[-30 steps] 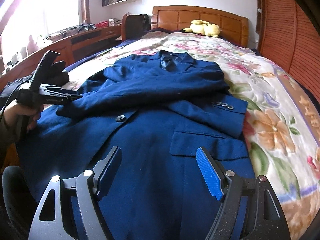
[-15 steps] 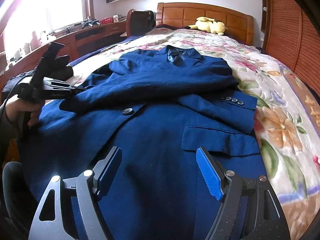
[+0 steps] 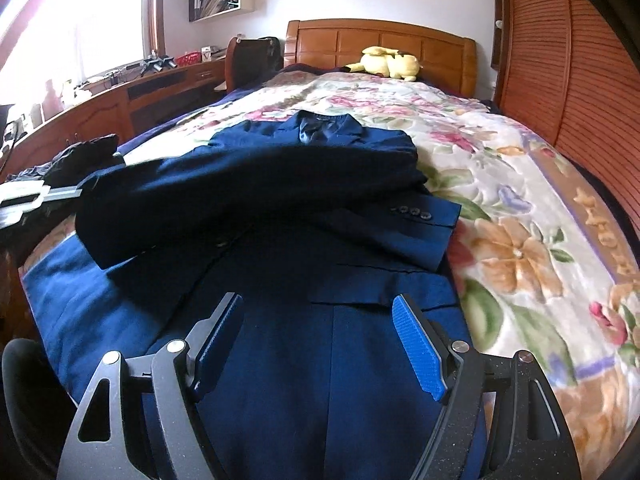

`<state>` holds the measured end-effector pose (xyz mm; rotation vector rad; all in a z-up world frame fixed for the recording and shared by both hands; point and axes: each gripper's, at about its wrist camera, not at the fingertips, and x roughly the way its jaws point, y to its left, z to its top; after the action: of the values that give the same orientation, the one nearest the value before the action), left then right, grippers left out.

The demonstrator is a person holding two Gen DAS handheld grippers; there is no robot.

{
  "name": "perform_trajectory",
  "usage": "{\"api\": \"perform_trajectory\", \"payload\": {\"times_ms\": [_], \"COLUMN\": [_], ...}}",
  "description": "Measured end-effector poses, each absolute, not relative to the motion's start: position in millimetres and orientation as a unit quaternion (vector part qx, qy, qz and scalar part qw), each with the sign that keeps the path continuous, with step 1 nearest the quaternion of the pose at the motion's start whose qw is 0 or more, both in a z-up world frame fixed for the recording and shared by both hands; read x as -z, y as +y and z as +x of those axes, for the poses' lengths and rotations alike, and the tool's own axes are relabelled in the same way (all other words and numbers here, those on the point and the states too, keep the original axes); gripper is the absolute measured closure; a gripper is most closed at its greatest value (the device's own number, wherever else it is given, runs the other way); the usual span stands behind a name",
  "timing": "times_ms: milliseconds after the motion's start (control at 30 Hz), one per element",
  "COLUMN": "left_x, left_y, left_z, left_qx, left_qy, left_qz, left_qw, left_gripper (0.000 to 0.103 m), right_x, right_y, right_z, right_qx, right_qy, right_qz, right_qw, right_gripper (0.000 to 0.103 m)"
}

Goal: Fold large clothes

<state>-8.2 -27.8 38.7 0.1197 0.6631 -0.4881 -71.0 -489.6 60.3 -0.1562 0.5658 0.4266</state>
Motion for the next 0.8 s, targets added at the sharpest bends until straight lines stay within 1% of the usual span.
{"api": "perform_trajectory", "payload": {"times_ms": [100,300,333,367,400,433,467,500,533,567,600,633,667,800], "left_x": [-31.3,-25.8,-25.1,-24.3,-23.9,-23.2,-23.0,-22.9,-22.1,-21.7,-21.9,-21.6,-20.8,-17.5], "left_y": [-38.9,-39.6,-38.9,-36.8,-34.4,-31.0,-27.9,-23.5,-20.4,-16.2,-12.3,-8.0,-3.7,15.0], "left_z": [-21.0,-35.6,-36.7,-36.3,-36.4,-37.2,-36.9,-35.6,-36.0,-36.5,-37.1,-37.2,-36.8,-38.4], "left_qx": [0.236,0.227,0.222,0.218,0.215,0.213,0.210,0.203,0.195,0.185,0.175,0.166,0.159,0.131], "left_qy": [0.324,0.332,0.332,0.333,0.334,0.334,0.335,0.337,0.338,0.336,0.332,0.331,0.332,0.333], "left_qz": [0.075,0.072,0.072,0.071,0.068,0.062,0.058,0.053,0.052,0.051,0.051,0.051,0.049,0.043], "left_qw": [0.913,0.913,0.914,0.915,0.915,0.916,0.917,0.918,0.919,0.922,0.925,0.928,0.929,0.933], "left_gripper": [0.100,0.100,0.096,0.086,0.080,0.069,0.063,0.061,0.050,0.037,0.031,0.027,0.025,0.024], "right_x": [-61.2,-60.8,-61.2,-61.6,-62.2,-62.6,-63.2,-63.3,-63.3,-63.2,-63.1,-62.8,-62.1,-56.4], "right_y": [-489.3,-494.0,-494.8,-495.9,-496.9,-497.6,-498.4,-499.3,-500.5,-501.4,-503.0,-505.3,-506.9,-513.9], "right_z": [-78.0,-85.5,-86.8,-87.1,-88.0,-89.1,-89.5,-90.0,-90.1,-89.9,-90.2,-90.8,-91.0,-92.4], "right_qx": [-0.210,-0.214,-0.214,-0.214,-0.215,-0.215,-0.215,-0.215,-0.215,-0.215,-0.215,-0.215,-0.215,-0.210], "right_qy": [0.274,0.271,0.271,0.271,0.270,0.269,0.269,0.269,0.269,0.269,0.268,0.267,0.267,0.272], "right_qz": [-0.077,-0.083,-0.083,-0.084,-0.084,-0.085,-0.085,-0.085,-0.085,-0.085,-0.084,-0.084,-0.083,-0.081], "right_qw": [0.935,0.935,0.935,0.935,0.935,0.935,0.935,0.935,0.935,0.935,0.935,0.936,0.936,0.935], "right_gripper": [0.025,0.025,0.025,0.025,0.025,0.025,0.025,0.025,0.025,0.025,0.025,0.025,0.025,0.025]}}
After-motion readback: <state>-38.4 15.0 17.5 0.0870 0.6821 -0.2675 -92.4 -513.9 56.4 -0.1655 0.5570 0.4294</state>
